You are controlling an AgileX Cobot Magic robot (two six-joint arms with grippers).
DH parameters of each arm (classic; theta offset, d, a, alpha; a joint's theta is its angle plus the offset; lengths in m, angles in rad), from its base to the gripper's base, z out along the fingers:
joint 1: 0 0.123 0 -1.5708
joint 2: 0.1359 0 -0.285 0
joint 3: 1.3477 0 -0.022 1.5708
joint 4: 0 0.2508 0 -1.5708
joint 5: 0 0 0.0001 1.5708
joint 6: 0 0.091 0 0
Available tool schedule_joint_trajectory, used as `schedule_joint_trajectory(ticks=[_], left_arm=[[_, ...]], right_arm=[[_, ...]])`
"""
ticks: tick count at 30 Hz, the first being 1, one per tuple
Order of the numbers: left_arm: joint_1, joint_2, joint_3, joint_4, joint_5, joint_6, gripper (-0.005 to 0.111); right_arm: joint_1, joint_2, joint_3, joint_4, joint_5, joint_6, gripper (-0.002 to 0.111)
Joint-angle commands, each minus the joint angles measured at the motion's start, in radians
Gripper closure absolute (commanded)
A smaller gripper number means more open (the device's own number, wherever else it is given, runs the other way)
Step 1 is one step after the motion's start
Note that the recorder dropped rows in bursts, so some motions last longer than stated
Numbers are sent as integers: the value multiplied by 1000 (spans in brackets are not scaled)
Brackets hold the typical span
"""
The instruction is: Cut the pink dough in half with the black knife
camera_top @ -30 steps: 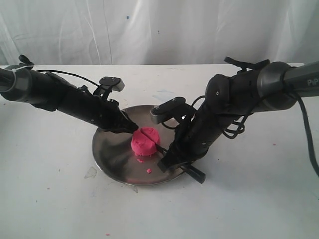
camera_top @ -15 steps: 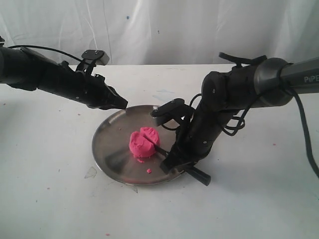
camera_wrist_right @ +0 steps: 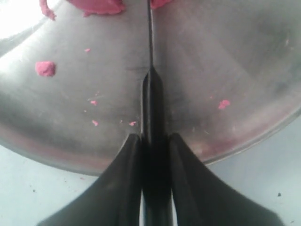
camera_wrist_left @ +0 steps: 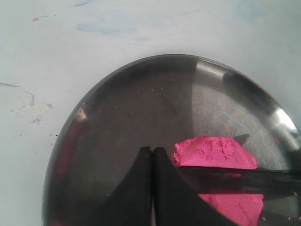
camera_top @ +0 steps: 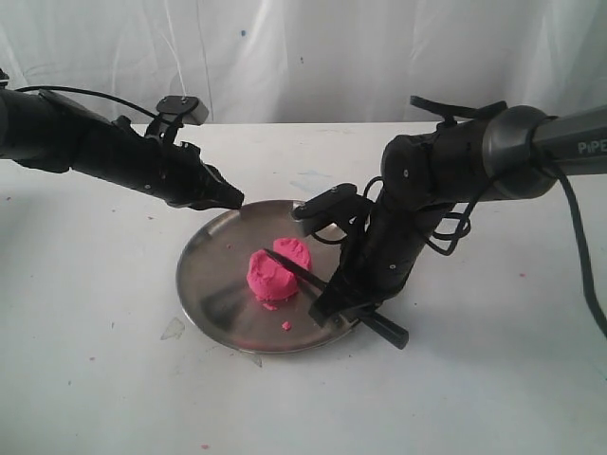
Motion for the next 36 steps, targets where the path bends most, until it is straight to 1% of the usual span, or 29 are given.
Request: schedule_joint_trajectory(ticks=[1,3,7,13,30,36], left_arm=[[2,-11,6,-11,32,-11,107],[2,-11,6,-11,32,-19,107],[2,-11,6,-11,34,-25,107],[2,-11,6,-11,39,-29,107],[2,-11,6,-11,53,-35,107],[2,-11,6,-11,56,-35,107]], right_arm=[[1,-2,-5,47,25,-12,108],[1,-2,-5,83,40,-56,108],[1,-2,-5,100,50,-63,108],[1,-2,-5,165,67,-127,108],[1,-38,-5,177,82,-177,108],[1,-38,-5,151,48,-148,108]])
